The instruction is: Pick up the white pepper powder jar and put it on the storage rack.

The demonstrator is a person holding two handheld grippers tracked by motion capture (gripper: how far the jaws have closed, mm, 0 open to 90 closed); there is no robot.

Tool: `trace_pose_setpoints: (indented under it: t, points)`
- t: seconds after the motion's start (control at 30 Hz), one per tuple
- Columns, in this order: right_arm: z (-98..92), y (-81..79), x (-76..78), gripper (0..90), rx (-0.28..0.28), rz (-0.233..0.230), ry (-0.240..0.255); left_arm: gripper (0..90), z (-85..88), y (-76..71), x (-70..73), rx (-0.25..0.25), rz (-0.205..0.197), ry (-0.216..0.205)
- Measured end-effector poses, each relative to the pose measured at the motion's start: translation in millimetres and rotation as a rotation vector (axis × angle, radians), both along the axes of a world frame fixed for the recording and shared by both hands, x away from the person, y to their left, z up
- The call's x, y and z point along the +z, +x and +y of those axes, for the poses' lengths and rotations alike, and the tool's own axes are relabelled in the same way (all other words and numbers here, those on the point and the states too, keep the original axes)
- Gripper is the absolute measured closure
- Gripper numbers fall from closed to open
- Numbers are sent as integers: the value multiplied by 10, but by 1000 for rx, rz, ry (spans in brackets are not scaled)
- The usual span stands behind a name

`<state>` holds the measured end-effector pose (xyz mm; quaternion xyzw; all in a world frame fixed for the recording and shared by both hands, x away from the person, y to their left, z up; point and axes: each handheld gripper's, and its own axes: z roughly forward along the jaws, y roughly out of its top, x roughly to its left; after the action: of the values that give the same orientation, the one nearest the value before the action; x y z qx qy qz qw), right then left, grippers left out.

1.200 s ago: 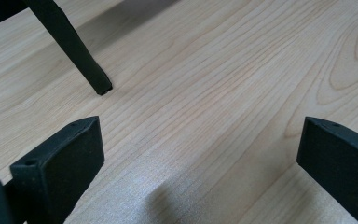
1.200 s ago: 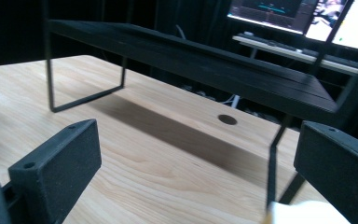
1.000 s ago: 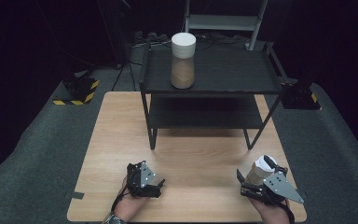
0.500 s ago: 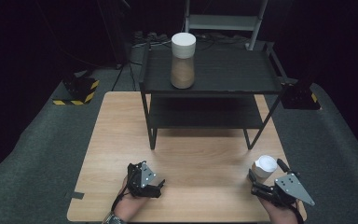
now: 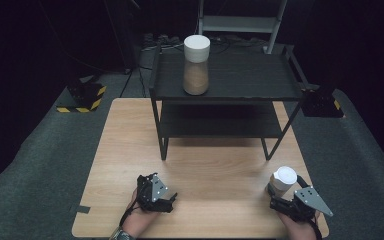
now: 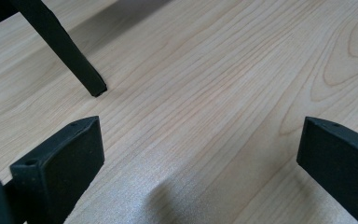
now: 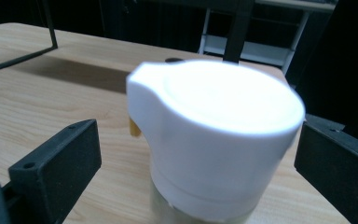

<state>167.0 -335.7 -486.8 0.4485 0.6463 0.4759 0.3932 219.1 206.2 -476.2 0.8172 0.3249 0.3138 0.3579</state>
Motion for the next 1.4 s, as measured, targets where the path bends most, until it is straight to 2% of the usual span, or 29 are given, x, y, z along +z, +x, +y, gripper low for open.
trace_pose_setpoints:
  t: [0.3,0.33,0.63,1.03,1.4]
  points:
    - [-36,58,-103,10,8,28,31,9,-2,-2,-3,-2,-2,2]
    - [-36,59,-117,26,-3,34,56,9,-4,-5,-9,-1,-3,-3]
    - [-85,44,-165,115,4,21,77,10,-25,-10,-6,-3,-6,13]
    - [-126,52,-202,253,6,19,110,10,-32,-18,-13,-1,-10,13]
    - [-158,94,-264,280,10,16,140,10,-40,-16,-6,-4,-10,24]
